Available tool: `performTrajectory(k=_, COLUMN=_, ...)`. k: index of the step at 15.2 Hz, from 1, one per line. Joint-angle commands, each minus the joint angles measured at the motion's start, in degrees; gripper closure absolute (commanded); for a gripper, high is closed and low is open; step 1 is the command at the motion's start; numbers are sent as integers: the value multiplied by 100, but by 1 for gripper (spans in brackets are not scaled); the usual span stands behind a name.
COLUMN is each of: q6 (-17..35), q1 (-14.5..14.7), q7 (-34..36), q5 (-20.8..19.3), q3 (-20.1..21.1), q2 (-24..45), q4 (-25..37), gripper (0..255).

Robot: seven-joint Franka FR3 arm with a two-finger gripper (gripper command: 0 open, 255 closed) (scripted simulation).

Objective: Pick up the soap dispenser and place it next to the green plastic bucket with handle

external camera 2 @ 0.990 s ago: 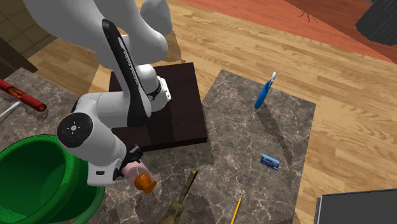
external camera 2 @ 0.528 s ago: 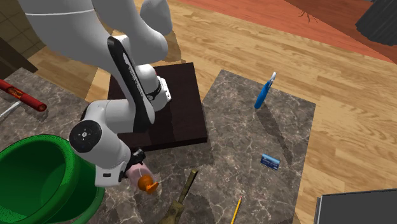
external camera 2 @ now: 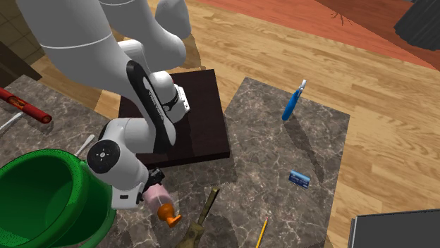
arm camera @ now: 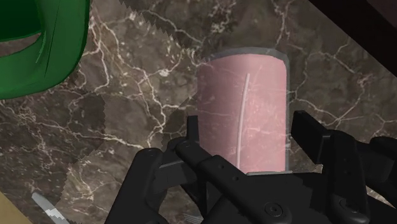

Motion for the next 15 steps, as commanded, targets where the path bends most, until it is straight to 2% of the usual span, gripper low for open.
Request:
performTrajectory(k=1, q6=-3, q1=0, q7=-1, q5=12, q3=1, q2=55, q4=-39, gripper=255)
performTrajectory(k=6, q6=-3, q1=-1, q7=-2, q5=12, q3=2, q2=55, q4=-39, gripper=255)
performTrajectory(k=7, q6=0, q1=2, q7=15, q5=-2, q3=2, q2=46, q4=-51, gripper=0)
performTrajectory(k=12, q6=-3, q1=-1, q7=-2, q5=12, q3=2, q2=55, q4=-39, gripper=0)
performTrajectory(k=15, q6=-843, q1=-43, q7=385, q5=-545, q3=-73, q2=-851, q4=-87, gripper=0)
